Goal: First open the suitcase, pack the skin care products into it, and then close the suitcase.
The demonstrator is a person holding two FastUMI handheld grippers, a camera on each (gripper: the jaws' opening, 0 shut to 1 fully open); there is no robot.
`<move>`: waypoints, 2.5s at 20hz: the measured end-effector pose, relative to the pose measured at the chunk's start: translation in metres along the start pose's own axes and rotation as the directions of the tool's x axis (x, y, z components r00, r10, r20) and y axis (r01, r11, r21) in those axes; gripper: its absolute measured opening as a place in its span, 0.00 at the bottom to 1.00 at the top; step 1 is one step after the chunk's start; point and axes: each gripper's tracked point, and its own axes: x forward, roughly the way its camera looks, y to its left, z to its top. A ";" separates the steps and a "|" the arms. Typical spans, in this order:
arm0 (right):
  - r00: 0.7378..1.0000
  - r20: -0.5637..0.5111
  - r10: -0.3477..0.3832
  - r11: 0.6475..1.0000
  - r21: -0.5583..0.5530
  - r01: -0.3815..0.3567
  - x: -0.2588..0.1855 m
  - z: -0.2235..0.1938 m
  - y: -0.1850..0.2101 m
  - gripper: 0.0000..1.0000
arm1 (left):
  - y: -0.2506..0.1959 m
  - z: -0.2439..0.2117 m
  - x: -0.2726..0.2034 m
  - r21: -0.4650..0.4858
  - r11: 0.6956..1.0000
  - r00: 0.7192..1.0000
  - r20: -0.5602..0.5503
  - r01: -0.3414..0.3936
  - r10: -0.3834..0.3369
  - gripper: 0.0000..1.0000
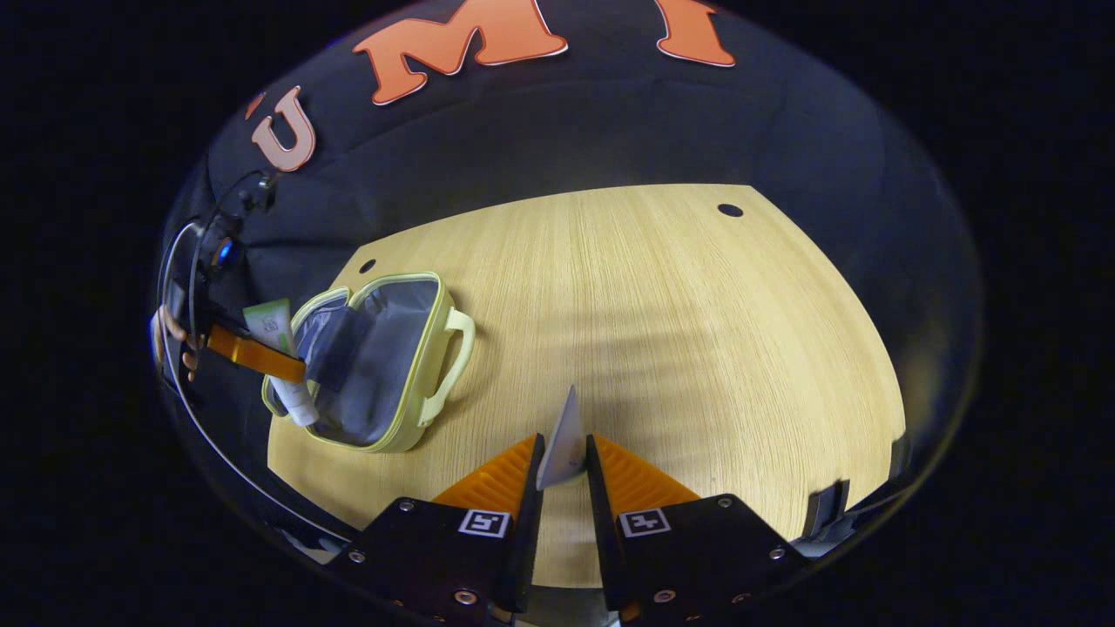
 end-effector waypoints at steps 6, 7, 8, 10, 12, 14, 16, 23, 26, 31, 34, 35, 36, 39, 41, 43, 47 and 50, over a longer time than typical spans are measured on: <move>0.992 0.017 -0.123 0.977 0.178 0.118 -0.025 -0.040 0.020 0.32 | 0.039 0.016 0.058 0.085 0.996 0.992 -0.121 -0.034 0.044 0.30; 0.990 0.009 -0.140 0.970 0.202 0.135 -0.027 -0.048 0.023 0.32 | 0.043 0.020 0.064 0.106 0.994 0.992 -0.119 -0.041 0.053 0.30; 0.988 0.002 -0.152 0.964 0.222 0.148 -0.031 -0.054 0.025 0.32 | 0.042 0.021 0.067 0.115 0.993 0.991 -0.120 -0.037 0.051 0.30; 0.987 -0.004 -0.160 0.956 0.247 0.156 -0.040 -0.060 0.033 0.32 | 0.035 0.023 0.071 0.122 0.992 0.992 -0.122 -0.010 0.025 0.30; 0.984 -0.006 -0.179 0.956 0.234 0.175 -0.044 -0.062 0.033 0.32 | 0.035 0.023 0.077 0.127 0.992 0.992 -0.121 -0.006 0.021 0.30; 0.982 -0.001 -0.191 0.955 0.231 0.186 -0.049 -0.059 0.035 0.32 | 0.043 0.024 0.085 0.138 0.990 0.993 -0.109 -0.022 0.038 0.30; 0.981 0.010 -0.194 0.954 0.237 0.186 -0.051 -0.054 0.036 0.32 | 0.049 0.032 0.086 0.133 0.990 0.995 -0.084 -0.045 0.056 0.32; 0.984 0.031 -0.177 0.966 0.196 0.168 -0.058 -0.040 0.047 0.32 | 0.035 0.050 0.054 0.216 0.975 0.992 0.121 -0.049 0.023 0.98; 0.989 0.051 -0.141 0.981 0.139 0.133 -0.061 -0.019 0.058 0.32 | 0.032 0.063 0.011 0.248 0.964 0.945 0.327 -0.100 0.014 0.98; 0.998 0.048 -0.034 0.999 -0.032 0.036 -0.055 0.026 0.098 0.32 | 0.054 0.051 -0.048 0.171 0.975 0.829 0.559 -0.140 0.022 0.98; 0.998 0.038 0.054 0.990 -0.134 -0.049 -0.049 0.056 0.140 0.32 | 0.085 0.028 -0.083 0.098 0.977 0.759 0.646 -0.188 0.081 0.98; 0.996 0.028 0.090 0.984 -0.159 -0.084 -0.044 0.064 0.155 0.32 | 0.097 0.021 -0.094 0.067 0.977 0.733 0.672 -0.201 0.105 0.98; 0.992 0.013 0.127 0.976 -0.181 -0.122 -0.041 0.071 0.171 0.32 | 0.107 0.013 -0.108 0.035 0.977 0.708 0.695 -0.208 0.126 0.98; 0.975 -0.093 0.204 0.949 -0.226 -0.220 -0.018 0.074 0.209 0.32 | 0.130 -0.014 -0.149 -0.068 0.974 0.648 0.736 -0.217 0.195 0.98; 0.952 -0.199 0.233 0.933 -0.230 -0.277 0.001 0.061 0.227 0.31 | 0.141 -0.035 -0.188 -0.120 0.966 0.609 0.757 -0.230 0.239 0.98; 0.925 -0.289 0.246 0.927 -0.209 -0.311 0.011 0.051 0.236 0.32 | 0.141 -0.051 -0.228 -0.164 0.952 0.562 0.776 -0.259 0.286 0.98; 0.863 -0.442 0.244 0.933 -0.135 -0.333 0.054 0.013 0.258 0.31 | 0.132 -0.071 -0.289 -0.224 0.926 0.496 0.793 -0.302 0.354 0.98; 0.838 -0.508 0.201 0.951 -0.103 -0.290 0.085 -0.006 0.254 0.32 | 0.121 -0.079 -0.316 -0.237 0.917 0.489 0.788 -0.320 0.375 0.98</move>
